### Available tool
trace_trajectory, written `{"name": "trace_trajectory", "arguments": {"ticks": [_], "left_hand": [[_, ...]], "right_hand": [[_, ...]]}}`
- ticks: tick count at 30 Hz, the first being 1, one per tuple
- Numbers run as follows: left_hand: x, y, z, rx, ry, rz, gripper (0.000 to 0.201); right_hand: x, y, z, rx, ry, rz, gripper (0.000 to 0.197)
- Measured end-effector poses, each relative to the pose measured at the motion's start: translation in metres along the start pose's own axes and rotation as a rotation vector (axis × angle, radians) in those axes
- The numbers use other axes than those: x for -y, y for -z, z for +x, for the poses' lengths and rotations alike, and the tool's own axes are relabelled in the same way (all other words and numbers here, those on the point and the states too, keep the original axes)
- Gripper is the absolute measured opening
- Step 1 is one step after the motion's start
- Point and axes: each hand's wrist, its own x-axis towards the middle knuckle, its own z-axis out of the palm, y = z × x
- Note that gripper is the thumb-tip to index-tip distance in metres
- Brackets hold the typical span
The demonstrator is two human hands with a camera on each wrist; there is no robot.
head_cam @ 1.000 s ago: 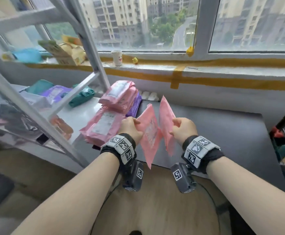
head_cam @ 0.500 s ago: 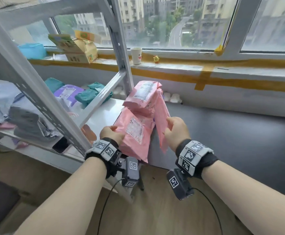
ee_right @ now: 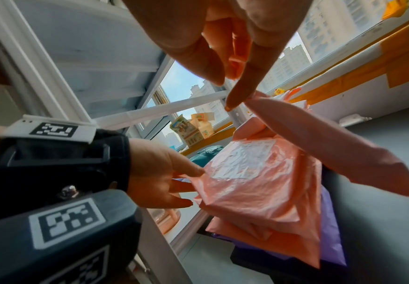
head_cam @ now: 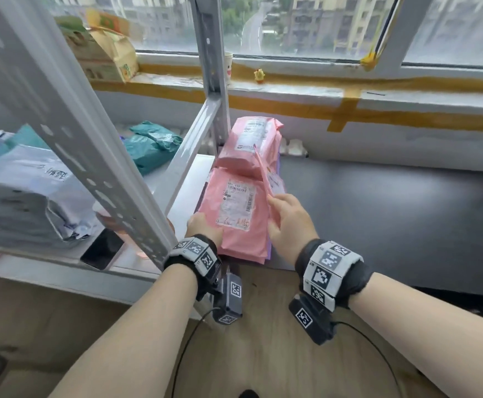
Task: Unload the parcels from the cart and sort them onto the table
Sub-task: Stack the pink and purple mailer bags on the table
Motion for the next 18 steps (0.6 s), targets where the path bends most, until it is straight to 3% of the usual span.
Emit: {"name": "trace_trajectory", "arguments": {"ticks": [4,9,15,18], "left_hand": [[0.006,0.0,-0.003,0.043,-0.048,0.064,0.043],[0.008,0.009,-0.011,0.039,-0.1,0.025,0.043],[0.002,0.022,-0.024,0.033,0.013,-0.42,0.046],[0.004,0.021,-0.025,0.05,0.059,-0.496,0.051]], "right_hand": [[0.016,-0.019,-0.002,0.016,0.082,-0.058,0.043],[0.039,-0.043,-0.005,0.181,0.149,-0.098,0.042],[0.044,-0.055,0.019,0.365,0.056,-0.088,0.052],[0.041,-0.06,0.03,0.398,0.032,-0.031,0.05]]}}
